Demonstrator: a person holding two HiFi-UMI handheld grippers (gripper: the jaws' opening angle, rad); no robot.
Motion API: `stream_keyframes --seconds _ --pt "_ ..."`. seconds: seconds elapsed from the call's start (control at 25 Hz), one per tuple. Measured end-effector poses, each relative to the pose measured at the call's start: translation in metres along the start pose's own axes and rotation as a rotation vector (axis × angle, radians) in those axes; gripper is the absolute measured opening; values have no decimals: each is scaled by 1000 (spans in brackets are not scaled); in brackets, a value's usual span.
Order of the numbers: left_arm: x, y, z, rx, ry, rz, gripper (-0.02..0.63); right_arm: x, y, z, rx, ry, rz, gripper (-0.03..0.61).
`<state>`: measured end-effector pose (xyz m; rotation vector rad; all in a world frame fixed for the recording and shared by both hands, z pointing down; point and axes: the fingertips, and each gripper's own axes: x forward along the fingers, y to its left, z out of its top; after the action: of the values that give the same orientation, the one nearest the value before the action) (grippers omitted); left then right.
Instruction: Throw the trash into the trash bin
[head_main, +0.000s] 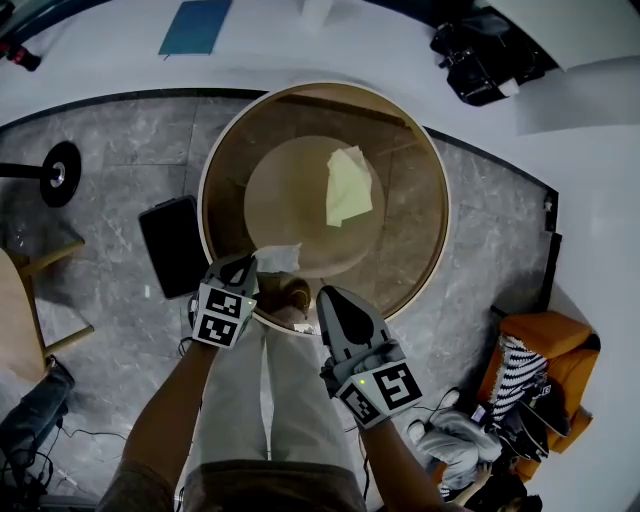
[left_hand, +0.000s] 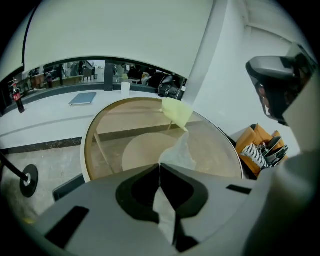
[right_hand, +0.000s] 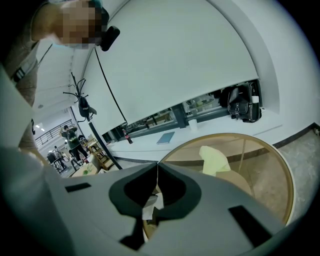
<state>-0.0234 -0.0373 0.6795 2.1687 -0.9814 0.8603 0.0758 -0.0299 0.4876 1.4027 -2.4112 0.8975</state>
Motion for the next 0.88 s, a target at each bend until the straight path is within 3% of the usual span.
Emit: stream_keyframes --seconds 0.44,0.88 --pt "-27 20 21 -76 -94 44 21 24 23 2 -31 27 67 20" --pt "-121 108 -3 -190 -194 225 21 89 109 -6 -118 85 249 20"
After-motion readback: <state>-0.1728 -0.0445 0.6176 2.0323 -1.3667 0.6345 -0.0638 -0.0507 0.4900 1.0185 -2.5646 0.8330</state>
